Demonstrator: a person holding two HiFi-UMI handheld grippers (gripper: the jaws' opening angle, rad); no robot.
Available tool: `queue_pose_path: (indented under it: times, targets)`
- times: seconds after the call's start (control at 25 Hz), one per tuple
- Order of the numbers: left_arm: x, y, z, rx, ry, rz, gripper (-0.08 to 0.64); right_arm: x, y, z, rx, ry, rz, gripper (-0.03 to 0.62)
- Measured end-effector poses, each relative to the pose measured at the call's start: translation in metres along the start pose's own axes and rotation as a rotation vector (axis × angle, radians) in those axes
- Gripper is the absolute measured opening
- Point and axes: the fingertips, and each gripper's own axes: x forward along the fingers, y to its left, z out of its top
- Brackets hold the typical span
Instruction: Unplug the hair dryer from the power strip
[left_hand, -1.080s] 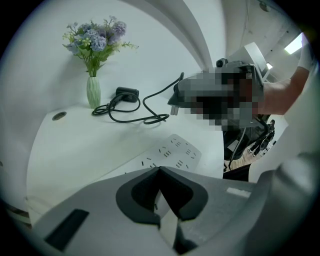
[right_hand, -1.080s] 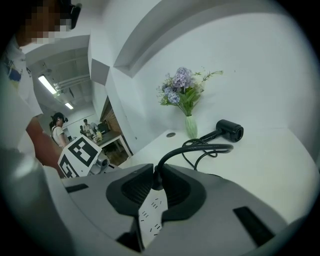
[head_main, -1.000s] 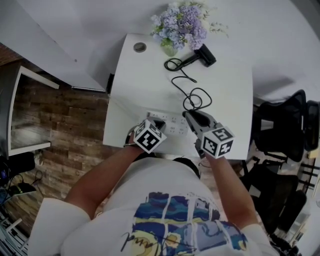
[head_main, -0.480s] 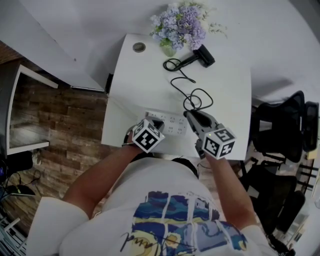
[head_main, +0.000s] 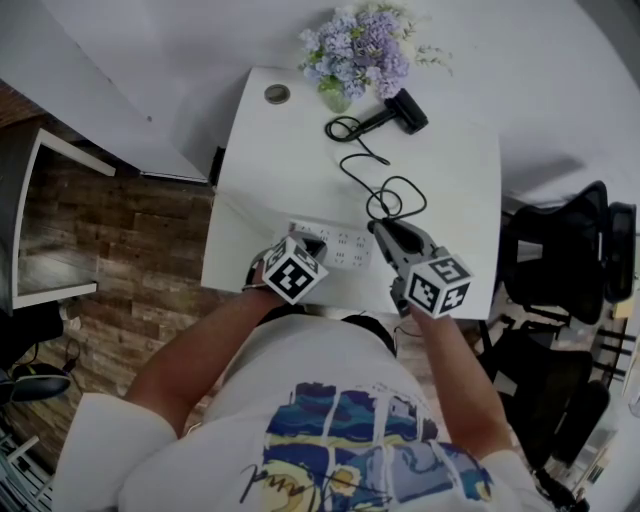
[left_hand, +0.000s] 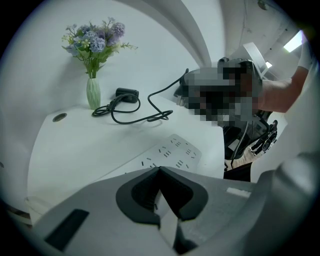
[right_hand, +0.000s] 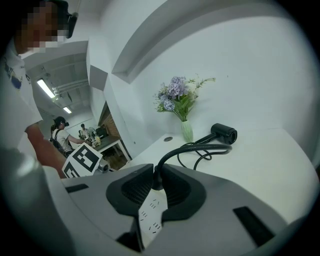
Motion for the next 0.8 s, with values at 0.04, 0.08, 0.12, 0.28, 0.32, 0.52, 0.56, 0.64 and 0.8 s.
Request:
queue_pose_path:
  times: [0.04, 0.08, 0.12, 0.28, 0.32, 0.52, 0.56, 0.64, 0.8]
  targets:
    - [-0.0001, -0.0001, 0.0001, 0.002, -0.001, 0.0, 0.002, -0.0004, -0.0003, -0.0001, -0.001, -0.001, 0.0, 0.057]
    - [-0.0001, -0.0001, 0.0003, 0.004, -0.001, 0.002, 0.002, -0.0008, -0.0006, -0.0001, -0.001, -0.002, -0.001, 0.057]
    - [-0.0002, -0.0001, 0.0003, 0.005, -0.002, 0.003, 0.002, -0.0012, -0.001, 0.0001, 0.0, -0.003, -0.002, 0.057]
    - [-0.0006, -0.0003, 0.0005, 0.008, 0.0, 0.006, 0.002, -0.003, -0.0011, 0.0006, 0.005, -0.005, -0.003, 0.057]
    - [-0.0005, -0.0002, 0.0004, 0.009, 0.0, 0.007, 0.002, -0.0031, -0.0009, 0.0005, 0.006, -0.006, -0.003, 0.057]
    - [-0.0002, -0.0004, 0.0002, 0.008, -0.003, 0.007, 0.002, -0.0038, -0.0015, -0.0017, 0.007, -0.007, -0.004, 0.057]
    - [-0.0003, -0.0003, 0.0001, 0.008, -0.003, 0.008, 0.002, -0.0039, -0.0015, -0.0018, 0.006, -0.008, -0.004, 0.057]
    - [-0.0008, -0.0003, 0.0001, 0.009, -0.003, 0.009, 0.002, -0.0042, -0.0011, -0.002, 0.01, -0.009, -0.005, 0.057]
    - [-0.0014, 0.0004, 0.0007, 0.01, -0.006, 0.009, 0.002, -0.004, -0.0022, -0.003, 0.024, -0.011, -0.011, 0.057]
